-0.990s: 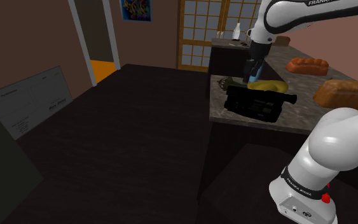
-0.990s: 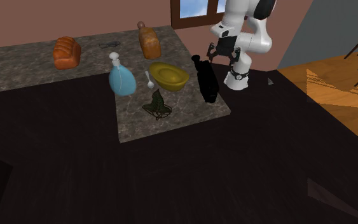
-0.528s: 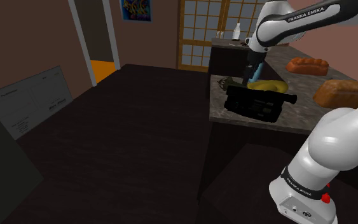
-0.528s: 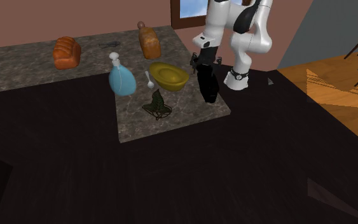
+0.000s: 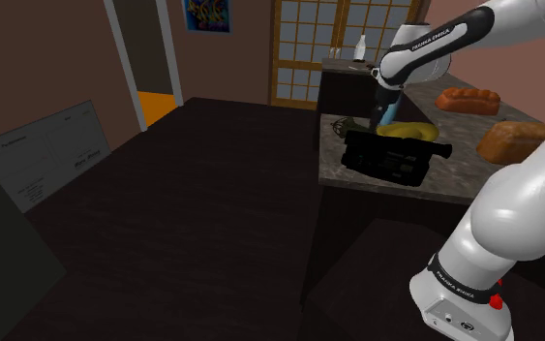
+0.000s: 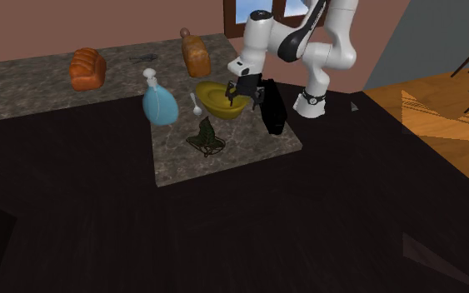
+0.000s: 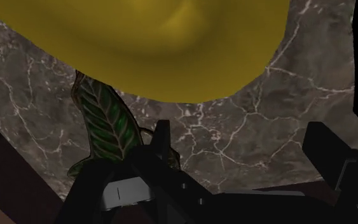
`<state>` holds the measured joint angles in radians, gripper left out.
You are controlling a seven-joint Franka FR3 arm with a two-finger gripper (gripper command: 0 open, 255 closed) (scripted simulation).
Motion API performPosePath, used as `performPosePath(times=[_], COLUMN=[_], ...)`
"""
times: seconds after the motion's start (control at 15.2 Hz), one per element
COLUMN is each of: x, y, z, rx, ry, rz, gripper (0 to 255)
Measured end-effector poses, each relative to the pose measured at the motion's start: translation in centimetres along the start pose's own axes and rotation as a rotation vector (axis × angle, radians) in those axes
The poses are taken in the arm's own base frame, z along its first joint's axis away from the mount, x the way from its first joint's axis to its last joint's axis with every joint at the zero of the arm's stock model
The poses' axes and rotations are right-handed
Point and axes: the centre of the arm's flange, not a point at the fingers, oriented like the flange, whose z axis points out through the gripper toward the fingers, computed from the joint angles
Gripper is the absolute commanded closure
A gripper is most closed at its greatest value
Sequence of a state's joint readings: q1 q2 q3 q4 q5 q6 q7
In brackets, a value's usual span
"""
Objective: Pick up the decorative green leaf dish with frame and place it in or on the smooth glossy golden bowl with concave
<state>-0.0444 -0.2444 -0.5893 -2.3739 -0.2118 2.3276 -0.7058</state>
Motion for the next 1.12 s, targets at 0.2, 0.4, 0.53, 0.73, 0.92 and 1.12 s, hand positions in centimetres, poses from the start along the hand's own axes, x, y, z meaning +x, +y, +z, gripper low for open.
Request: performPosePath(times=[0.2,0.4,0.53,0.73,0.92,1.12], x=[0.8,1.5,2.2,3.3,3.6,3.8], y=[3.0,5.7,8.1,11.1,12.1,12.3], z=[1.9,4.2,5.5,7.6,8.8,10.3], rx=[-0.015,-0.030,-0.043,-0.057,-0.062,-0.063], ry=[0.016,0.030,0.039,0.056,0.063,0.064], rz=[-0.033,-0.065,-0.089,-0.122,-0.134,-0.136], gripper=[0,0,0,0,0,0])
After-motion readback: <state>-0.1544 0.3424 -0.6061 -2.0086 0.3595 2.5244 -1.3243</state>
